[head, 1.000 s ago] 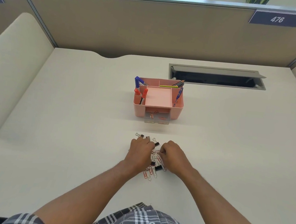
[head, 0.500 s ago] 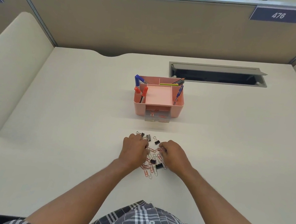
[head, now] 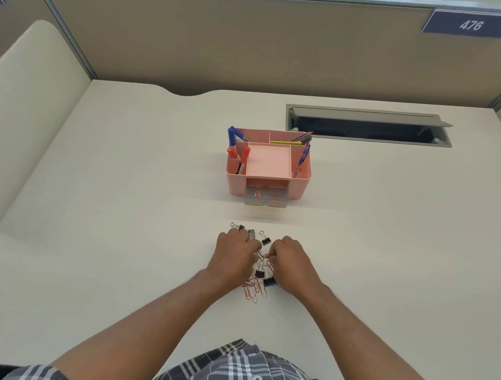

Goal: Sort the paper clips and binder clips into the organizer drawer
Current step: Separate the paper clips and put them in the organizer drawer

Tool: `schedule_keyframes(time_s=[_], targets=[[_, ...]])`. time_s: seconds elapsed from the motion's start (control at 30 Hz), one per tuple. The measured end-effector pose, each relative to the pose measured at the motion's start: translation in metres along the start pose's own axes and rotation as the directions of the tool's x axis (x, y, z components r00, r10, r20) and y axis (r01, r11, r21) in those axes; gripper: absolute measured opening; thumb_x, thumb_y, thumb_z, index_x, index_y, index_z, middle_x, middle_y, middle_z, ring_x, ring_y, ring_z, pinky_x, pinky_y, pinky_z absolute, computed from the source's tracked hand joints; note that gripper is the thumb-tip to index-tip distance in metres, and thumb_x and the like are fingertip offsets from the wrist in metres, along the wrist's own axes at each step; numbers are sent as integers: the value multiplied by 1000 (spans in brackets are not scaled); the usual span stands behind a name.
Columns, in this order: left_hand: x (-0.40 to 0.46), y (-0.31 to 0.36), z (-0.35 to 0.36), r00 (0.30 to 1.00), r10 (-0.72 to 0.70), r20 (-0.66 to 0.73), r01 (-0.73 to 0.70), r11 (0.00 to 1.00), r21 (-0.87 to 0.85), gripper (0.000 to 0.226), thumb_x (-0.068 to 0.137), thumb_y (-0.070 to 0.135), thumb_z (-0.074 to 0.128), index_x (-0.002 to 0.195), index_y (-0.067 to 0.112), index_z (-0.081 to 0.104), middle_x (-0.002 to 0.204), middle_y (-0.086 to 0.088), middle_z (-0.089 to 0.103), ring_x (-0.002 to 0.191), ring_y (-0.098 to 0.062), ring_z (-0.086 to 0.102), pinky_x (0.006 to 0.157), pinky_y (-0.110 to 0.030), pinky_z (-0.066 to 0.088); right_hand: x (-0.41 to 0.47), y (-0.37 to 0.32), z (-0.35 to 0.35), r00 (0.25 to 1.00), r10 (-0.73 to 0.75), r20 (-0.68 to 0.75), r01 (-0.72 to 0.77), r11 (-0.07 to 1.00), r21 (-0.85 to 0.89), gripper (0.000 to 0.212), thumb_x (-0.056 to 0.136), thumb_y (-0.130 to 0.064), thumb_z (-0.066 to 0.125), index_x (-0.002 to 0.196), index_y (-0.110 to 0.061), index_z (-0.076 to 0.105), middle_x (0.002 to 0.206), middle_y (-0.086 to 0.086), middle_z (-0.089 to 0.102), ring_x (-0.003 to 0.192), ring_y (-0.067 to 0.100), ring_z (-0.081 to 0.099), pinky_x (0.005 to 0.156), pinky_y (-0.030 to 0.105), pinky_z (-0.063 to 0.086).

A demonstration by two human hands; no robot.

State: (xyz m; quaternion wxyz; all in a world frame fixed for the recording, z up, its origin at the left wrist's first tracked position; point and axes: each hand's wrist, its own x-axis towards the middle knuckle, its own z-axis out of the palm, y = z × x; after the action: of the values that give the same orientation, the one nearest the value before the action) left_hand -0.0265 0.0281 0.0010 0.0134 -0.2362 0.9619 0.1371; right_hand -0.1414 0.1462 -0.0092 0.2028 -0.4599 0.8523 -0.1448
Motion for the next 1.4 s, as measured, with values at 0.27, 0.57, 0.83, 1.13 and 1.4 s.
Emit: schedule_keyframes(time_s=[0.27, 0.57, 0.83, 1.13, 1.4], targets=[[10, 5, -6, 997, 28, 77, -37, 992, 119, 16, 79, 8, 57, 85, 21, 65, 87, 2, 52, 87, -25, 47, 66, -33, 22, 1, 3, -10, 996, 87, 13, -88, 987, 135, 10, 92, -6, 53, 91, -14, 59, 97, 2, 57, 90, 20, 54, 74, 27, 41], [13, 13, -3, 991, 70, 111, -84, 989, 125, 15, 90, 24, 57, 98, 19, 68, 97, -3, 58, 98, -28, 50, 76, -36, 31, 2, 7, -15, 980, 197, 3, -188, 932, 310, 8, 92, -13, 58, 92, -15, 66, 92, -1, 66, 86, 18, 60, 77, 32, 50], [13, 11, -3, 984, 116, 138, -133, 984, 122, 11, 86, 17, 53, 82, 13, 62, 88, -4, 54, 88, -28, 50, 69, -34, 25, 1, 5, -20, 980, 198, 6, -189, 924, 333, 14, 95, -15, 56, 100, -13, 70, 99, 4, 69, 91, 20, 62, 81, 33, 50], [42, 2, -57, 972, -110, -208, 30, 936, -351, 15, 93, 19, 52, 81, 14, 60, 80, -4, 62, 74, -22, 54, 67, -36, 45, 29, -22, -83, 927, 121, -354, 53, 894, 446, 8, 91, -15, 63, 94, -14, 71, 86, -6, 64, 79, 8, 56, 70, 12, 41], [75, -1, -78, 962, -184, -204, 84, 904, -420, 11, 91, 14, 59, 89, 15, 70, 89, -1, 69, 78, -17, 59, 68, -32, 52, 73, -35, -104, 953, 64, -297, 5, 974, 225, 20, 93, -15, 56, 102, -11, 74, 95, 8, 67, 85, 22, 59, 75, 35, 53]])
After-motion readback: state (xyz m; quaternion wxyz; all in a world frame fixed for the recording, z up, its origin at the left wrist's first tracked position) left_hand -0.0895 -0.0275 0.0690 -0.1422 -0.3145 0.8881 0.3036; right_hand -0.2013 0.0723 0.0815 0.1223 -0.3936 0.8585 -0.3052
